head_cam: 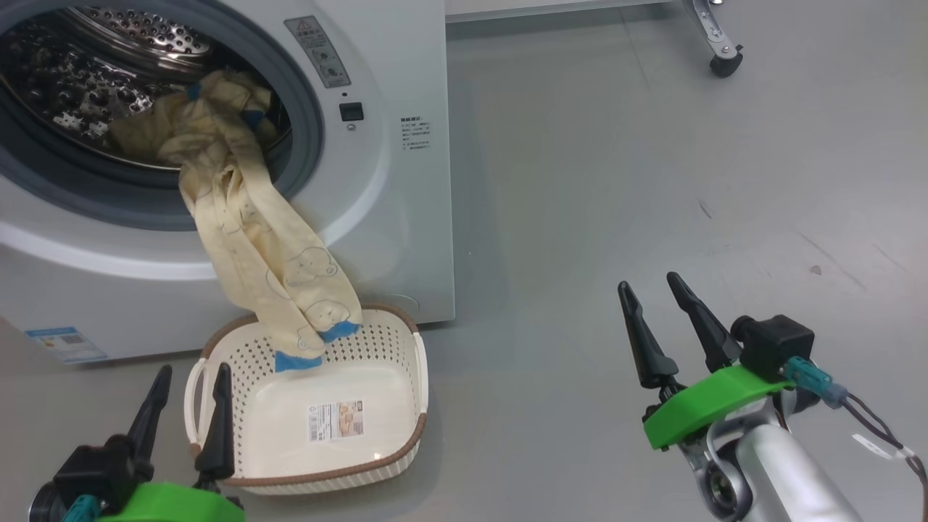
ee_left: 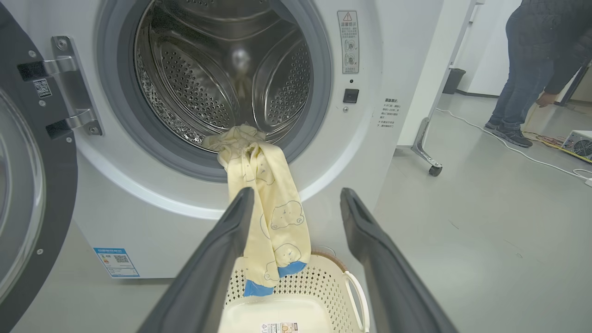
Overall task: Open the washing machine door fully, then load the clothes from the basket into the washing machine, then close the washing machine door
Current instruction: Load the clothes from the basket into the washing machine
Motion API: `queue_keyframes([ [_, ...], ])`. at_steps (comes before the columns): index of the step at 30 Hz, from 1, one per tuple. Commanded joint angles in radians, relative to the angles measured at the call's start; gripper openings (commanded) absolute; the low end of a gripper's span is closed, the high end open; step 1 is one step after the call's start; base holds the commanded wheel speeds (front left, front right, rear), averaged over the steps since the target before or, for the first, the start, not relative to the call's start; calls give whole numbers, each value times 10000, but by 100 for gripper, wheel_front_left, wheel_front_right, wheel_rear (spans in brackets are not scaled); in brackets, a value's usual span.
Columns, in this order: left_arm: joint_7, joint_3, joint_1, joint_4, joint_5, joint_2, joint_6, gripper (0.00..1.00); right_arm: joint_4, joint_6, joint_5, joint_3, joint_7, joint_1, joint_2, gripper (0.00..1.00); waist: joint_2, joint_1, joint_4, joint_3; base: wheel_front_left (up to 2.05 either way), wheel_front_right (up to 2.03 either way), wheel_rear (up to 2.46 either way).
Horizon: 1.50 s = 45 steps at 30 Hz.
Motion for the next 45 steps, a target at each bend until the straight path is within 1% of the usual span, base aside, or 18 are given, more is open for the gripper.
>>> queue_keyframes([
  [1, -109, 495, -473, -222, 140, 91, -74, 100, -352, -27, 17, 120, -67, -229, 1, 100, 0, 0, 8, 63, 0, 0, 0],
  [12, -109, 649, -934, -15, 335, -138, -292, 100, -493, -27, -59, 24, -67, -433, 1, 100, 0, 0, 69, 871, 0, 0, 0],
  [16, -109, 749, -1362, 283, 108, -287, -409, 100, -586, -27, -111, -7, -67, -593, 1, 100, 0, 0, 103, 1490, 0, 0, 0],
  [19, -109, 821, -1810, 671, -11, -275, -502, 100, -659, -27, -169, 31, -67, -788, 1, 100, 0, 0, 63, 2043, 0, 0, 0],
  [25, -95, 874, -2999, 1767, -158, -109, -636, 100, -826, -27, -205, 19, -67, -1130, 1, 100, 0, 0, -164, 3063, 0, 0, 0],
  [32, 205, 882, -4845, 3191, -387, 164, -723, 100, -1004, -27, -150, 59, -67, -1467, 1, 100, 0, 0, -540, 4181, 0, 0, 0],
  [36, 427, 727, -5993, 4137, -361, 362, -773, 100, -1112, -27, -80, 98, -67, -1619, 1, 100, 0, 0, -722, 4687, 0, 0, 0],
  [40, 653, 676, -7155, 5164, -500, 424, -811, 100, -1178, -27, -24, 138, -67, -1764, 1, 100, 0, 0, -872, 5103, 0, 0, 0],
  [45, 751, 573, -8406, 6413, -428, 590, -801, 100, -1248, -27, 55, 203, -67, -1926, 1, 100, 0, 0, -1076, 5498, 0, 0, 0],
])
